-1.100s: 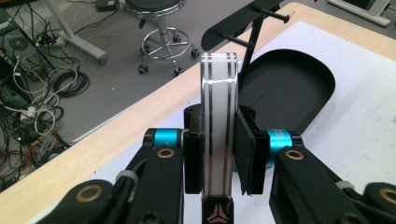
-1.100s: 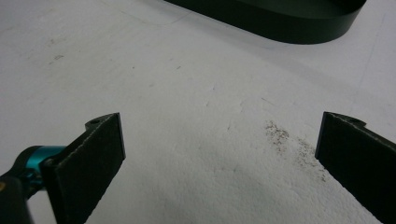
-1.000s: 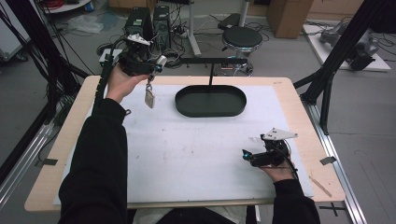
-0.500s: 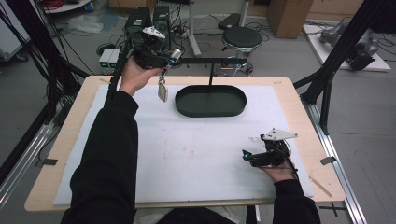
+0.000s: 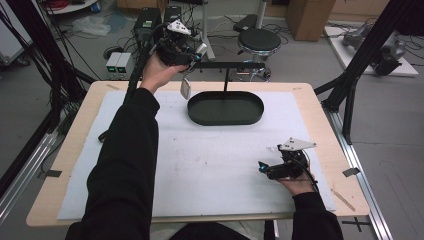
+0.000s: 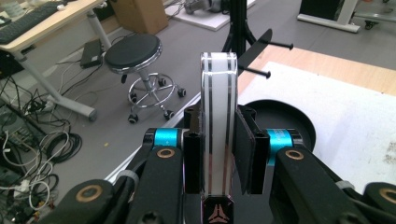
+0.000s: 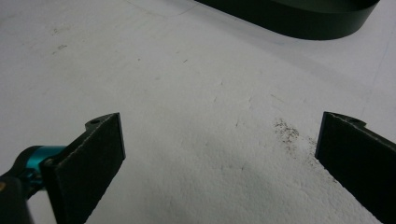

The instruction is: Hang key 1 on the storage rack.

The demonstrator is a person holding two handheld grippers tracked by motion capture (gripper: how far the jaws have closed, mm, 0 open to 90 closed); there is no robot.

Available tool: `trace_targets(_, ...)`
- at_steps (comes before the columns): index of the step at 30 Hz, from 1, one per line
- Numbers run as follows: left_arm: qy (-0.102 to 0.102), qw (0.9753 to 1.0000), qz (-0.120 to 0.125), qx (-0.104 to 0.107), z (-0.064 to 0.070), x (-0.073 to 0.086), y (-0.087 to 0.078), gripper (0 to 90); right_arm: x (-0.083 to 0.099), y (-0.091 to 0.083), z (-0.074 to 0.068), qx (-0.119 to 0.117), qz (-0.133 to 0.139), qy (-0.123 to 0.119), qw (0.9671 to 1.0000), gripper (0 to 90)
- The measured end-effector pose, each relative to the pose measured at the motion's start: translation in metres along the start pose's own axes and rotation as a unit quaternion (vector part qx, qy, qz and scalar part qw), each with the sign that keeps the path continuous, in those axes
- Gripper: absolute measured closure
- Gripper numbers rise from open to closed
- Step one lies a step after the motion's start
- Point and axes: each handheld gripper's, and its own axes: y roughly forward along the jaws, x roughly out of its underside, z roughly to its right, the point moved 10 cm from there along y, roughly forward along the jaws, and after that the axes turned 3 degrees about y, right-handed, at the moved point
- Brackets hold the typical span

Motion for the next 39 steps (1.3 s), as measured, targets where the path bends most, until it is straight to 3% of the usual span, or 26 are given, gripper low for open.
trace_targets(7, 0.004, 0.9999, 0.008, 0.01, 0.006, -0.005, 0.013, 74.6, 0.001, -0.001, -0.002, -0.002, -0.002, 0.001, 1.0, 0.7)
trace_targets(14, -0.014, 0.9996, 0.019, 0.016, 0.004, -0.006, 0.028, 74.6, 0.001, -0.002, -0.002, -0.001, -0.001, -0.001, 1.0, 0.7)
trace_targets(18, -0.008, 0.9998, 0.014, 0.015, 0.006, -0.007, 0.037, 74.6, 0.001, -0.002, -0.002, -0.001, -0.001, -0.001, 1.0, 0.7)
trace_targets(29, -0.02, 0.9995, 0.023, -0.002, 0.0, -0.014, 0.049, 74.6, 0.002, -0.003, -0.001, 0.004, -0.002, -0.003, 1.0, 0.7)
trace_targets(33, -0.048, 0.9981, 0.039, -0.002, -0.004, -0.016, 0.051, 74.6, 0.004, -0.003, -0.001, 0.002, -0.006, -0.002, 1.0, 0.7)
trace_targets(39, -0.073, 0.9958, 0.046, -0.031, -0.016, -0.015, 0.054, 74.6, 0.005, -0.003, 0.0, 0.003, -0.006, -0.002, 1.0, 0.7)
